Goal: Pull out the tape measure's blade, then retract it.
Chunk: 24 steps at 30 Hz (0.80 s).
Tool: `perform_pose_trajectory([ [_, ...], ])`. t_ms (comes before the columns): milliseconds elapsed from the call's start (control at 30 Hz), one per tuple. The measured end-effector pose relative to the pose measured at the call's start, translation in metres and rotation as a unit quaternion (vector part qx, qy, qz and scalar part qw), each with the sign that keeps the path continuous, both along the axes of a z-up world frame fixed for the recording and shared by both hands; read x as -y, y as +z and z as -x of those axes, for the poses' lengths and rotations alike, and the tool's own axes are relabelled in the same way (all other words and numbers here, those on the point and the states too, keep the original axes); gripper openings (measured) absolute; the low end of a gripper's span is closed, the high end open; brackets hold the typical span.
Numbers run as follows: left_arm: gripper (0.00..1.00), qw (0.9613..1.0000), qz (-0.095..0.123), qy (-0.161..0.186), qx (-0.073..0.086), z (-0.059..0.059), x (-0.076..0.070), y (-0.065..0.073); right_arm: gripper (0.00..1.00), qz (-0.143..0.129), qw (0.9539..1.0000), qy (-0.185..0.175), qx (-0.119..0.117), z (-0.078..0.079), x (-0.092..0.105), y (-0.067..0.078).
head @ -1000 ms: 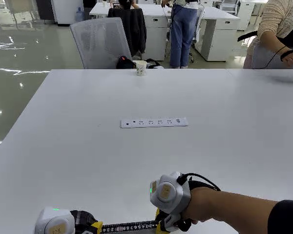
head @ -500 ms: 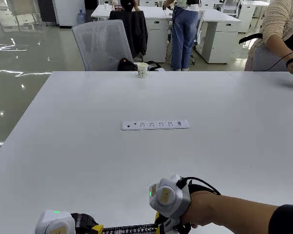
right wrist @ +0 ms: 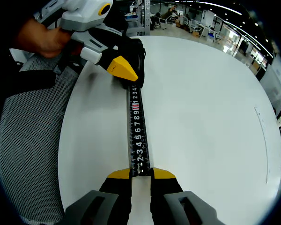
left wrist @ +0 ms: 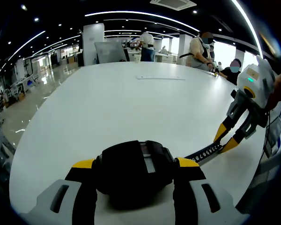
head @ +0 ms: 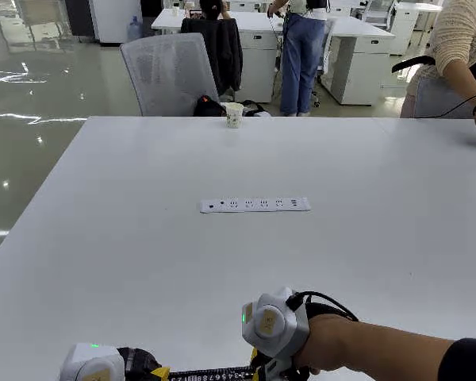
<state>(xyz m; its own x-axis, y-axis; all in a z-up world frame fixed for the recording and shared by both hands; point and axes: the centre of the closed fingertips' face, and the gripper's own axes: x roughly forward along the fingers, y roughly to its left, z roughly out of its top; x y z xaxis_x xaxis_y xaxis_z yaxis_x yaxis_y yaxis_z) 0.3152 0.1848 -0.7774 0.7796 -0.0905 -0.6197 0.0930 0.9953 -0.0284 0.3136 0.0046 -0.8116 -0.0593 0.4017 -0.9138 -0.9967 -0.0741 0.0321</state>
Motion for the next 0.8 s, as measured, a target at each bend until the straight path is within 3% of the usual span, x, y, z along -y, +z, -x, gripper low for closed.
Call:
perform_pose_trajectory([
  [800, 0.61, 1.0000, 0.000, -0.003, -0.001, 0.000, 0.001, -0.001, 0.12, -0.005, 1.0000, 0.000, -0.001, 0.002, -0.011, 0.001],
])
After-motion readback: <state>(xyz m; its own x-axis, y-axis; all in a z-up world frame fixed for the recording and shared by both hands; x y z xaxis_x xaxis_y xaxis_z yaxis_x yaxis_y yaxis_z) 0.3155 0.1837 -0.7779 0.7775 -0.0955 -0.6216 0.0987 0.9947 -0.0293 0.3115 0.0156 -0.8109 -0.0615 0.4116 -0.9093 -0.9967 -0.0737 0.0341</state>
